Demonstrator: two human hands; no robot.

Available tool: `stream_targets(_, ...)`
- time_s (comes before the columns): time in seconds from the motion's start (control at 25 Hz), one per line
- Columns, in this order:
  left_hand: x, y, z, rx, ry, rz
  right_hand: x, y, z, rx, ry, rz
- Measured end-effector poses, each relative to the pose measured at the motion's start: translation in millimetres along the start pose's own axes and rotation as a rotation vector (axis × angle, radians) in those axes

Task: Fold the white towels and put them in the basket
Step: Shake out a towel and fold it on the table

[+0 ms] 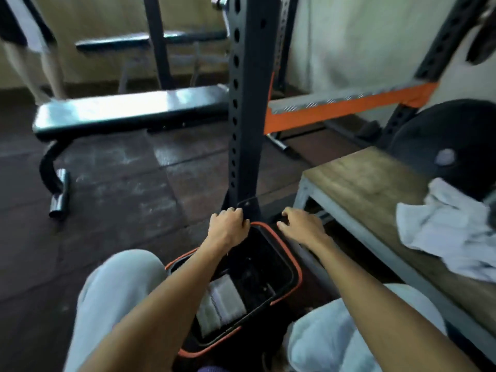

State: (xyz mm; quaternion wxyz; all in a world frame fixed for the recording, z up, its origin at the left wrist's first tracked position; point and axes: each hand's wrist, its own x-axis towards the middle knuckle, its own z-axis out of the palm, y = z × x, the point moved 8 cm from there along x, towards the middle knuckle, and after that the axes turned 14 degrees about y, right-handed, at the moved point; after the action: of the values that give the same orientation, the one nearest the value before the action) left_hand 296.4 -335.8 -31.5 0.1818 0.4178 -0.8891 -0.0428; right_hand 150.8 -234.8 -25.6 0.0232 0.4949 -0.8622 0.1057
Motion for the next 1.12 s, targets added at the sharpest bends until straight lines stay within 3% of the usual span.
stream_targets(0.16,7.1,87.1,-55.7,-0.063,0.005,0.194,-34.6,46.0,-98.2,0.027,0.177,0.154)
stream_targets(0.32,-0.5,162.8,-73.7,-0.112,-0.021,0.384,-92.3,95.4,-152.9,-0.081,0.225,0.327)
stream_targets(0.56,-24.7,280.7,-84.1,-0.147,-0.052,0.683,-197.5,172.3,-195.2,-0.139,0.300,0.618)
stream_targets(0.76,-42.8,354.9,-78.0,-0.211,-0.116,0.812,-263.0,231.1,-210.4,-0.142,0.298,0.807)
stream_targets(0.96,-29.4,387.5,-25.2,-0.227,-0.166,0.834,-256.6,283.6,-188.1,-0.111,0.288,0.838)
stream_targets(1.12,-8.1,406.0,46.4,-0.190,-0.200,0.818,-200.6,318.5,-144.2,-0.098,0.366,0.695)
